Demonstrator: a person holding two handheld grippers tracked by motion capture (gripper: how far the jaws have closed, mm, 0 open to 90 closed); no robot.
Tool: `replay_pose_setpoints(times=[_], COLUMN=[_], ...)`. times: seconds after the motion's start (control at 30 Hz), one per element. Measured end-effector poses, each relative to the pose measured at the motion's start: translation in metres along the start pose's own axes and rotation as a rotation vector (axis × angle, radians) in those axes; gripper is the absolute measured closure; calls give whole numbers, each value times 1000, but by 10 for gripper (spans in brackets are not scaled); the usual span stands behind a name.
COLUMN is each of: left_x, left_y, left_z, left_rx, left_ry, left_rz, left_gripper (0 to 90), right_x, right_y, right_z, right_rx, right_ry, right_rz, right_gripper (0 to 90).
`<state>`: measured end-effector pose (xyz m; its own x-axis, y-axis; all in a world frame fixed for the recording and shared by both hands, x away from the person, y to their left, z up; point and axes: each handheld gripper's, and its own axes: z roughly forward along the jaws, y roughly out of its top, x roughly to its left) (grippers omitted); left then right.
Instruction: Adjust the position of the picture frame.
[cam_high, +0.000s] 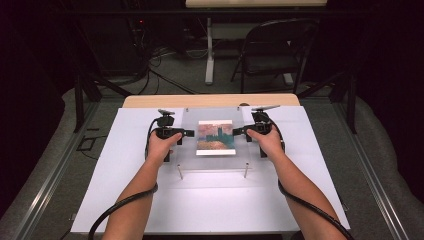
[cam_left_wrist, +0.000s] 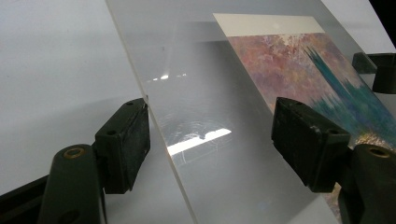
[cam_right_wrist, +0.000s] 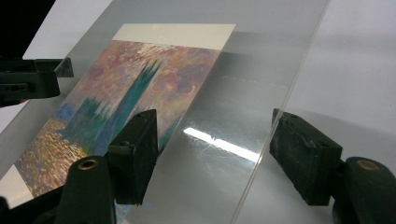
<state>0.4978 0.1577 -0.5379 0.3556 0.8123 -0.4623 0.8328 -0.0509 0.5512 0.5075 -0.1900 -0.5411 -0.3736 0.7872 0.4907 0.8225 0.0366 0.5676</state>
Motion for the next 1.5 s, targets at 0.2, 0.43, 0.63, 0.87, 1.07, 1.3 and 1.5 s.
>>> replay_pose_setpoints(times=[0.2, 0.43, 0.63, 0.87, 1.07, 1.3, 1.5], left_x=[0, 0, -1, 1, 1, -2, -6], left_y=[0, 0, 1, 1, 1, 3, 4], left_z=[0, 0, 0, -2, -3, -9, -20], left_rx=[-1, 3, 5, -1, -9, -13, -28], left_ry=[3, 3, 3, 0, 0, 1, -3], left_rz=[1, 6, 3, -9, -17, -3, 14], left_gripper=[278, 279, 282, 313, 336, 358, 393], right_x=[1, 1, 3, 5, 5, 8, 15], right_y=[0, 1, 1, 2, 1, 1, 3], right_z=[1, 3, 2, 0, -1, -6, -14], right_rx=[8, 12, 13, 18, 5, -7, -16], right_ry=[4, 6, -5, -18, -16, -16, -25], right_rz=[4, 10, 8, -9, -13, -32, -66], right_gripper=[311, 305, 304, 304, 305, 316, 323])
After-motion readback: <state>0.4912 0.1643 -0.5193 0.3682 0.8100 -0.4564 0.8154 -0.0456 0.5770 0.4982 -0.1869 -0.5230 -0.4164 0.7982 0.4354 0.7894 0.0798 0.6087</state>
